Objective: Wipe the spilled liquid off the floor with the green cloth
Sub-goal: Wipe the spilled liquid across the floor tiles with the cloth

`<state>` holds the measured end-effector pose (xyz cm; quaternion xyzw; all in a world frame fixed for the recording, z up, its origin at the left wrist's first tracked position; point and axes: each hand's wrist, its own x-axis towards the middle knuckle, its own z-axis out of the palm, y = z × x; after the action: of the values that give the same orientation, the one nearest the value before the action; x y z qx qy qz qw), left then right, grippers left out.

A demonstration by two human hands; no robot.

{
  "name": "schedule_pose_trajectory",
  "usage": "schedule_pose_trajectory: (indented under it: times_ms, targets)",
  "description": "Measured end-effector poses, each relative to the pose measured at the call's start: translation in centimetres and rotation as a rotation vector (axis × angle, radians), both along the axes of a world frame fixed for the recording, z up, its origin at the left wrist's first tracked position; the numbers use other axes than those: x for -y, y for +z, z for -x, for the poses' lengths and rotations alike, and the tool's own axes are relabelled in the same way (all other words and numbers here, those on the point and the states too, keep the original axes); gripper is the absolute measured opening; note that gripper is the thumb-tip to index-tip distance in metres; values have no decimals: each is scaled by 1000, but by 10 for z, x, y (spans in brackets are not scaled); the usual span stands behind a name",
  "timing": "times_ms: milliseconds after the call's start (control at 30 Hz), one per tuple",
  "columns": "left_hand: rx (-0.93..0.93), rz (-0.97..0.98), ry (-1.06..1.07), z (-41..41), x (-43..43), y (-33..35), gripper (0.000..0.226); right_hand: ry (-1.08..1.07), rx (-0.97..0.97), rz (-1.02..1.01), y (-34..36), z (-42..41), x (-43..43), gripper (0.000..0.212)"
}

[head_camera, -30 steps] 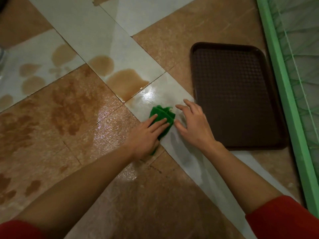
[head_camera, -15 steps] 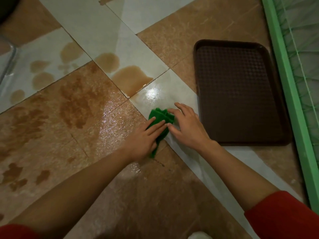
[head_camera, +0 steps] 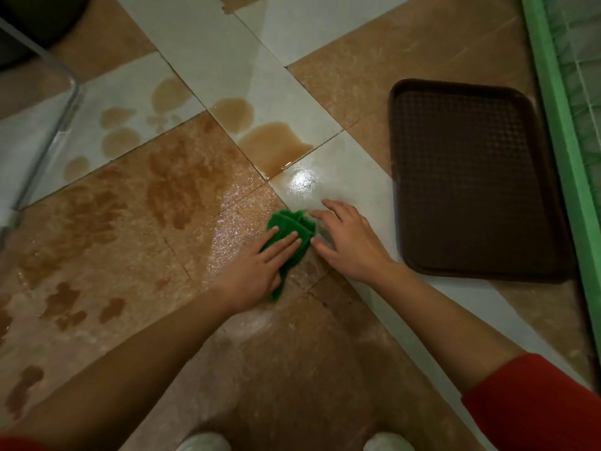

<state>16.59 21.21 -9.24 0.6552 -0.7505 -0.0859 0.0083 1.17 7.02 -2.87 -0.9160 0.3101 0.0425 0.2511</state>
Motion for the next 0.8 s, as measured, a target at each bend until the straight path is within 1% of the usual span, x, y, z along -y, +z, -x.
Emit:
schedule_pose_trajectory:
  times_ms: [33,100,167,233,300,400,500,567,633,667,733,767,800]
  targets:
    - [25,34,40,-5,2,2,60,7,-5,1,0,-1,-1,50]
    - [50,-21,138,-10,10,4,63,26,-19,-3,-1,-3,-3,50]
    - [20,-106,253,-4,17,3,65,38,-33,-1,-2,-5,-4,51]
    - [-43,-95,304,8,16,2,64,44,-37,0,-3,-8,-6,52]
    - [-94,-56,272,19,8,7,62,47,-29,-11,-2,-11,-8,52]
    - [-29,26,118,23,-19,6,59,61,-18,-29,-2,-13,-11,52]
    - [-148,8,112,13,-31,4,55,71,-29,-42,-2,-16,-16,54]
    - [-257,25,230,6,-32,12,53,94,-33,-59,-2,-20,-22,56]
    - [-306,87,413,-2,-33,27,52,127,-32,-64,-3,-25,-30,58]
    - [-288,114,504,-8,-38,35,53,147,-27,-55,-3,-29,-36,58]
    - [-225,151,608,-17,-48,43,54,157,-40,-18,-4,-35,-47,61]
    - [-195,164,637,-21,-53,46,55,164,-72,-3,-6,-39,-53,67]
    - [-178,168,669,-24,-58,48,54,179,-134,-5,-7,-43,-60,78]
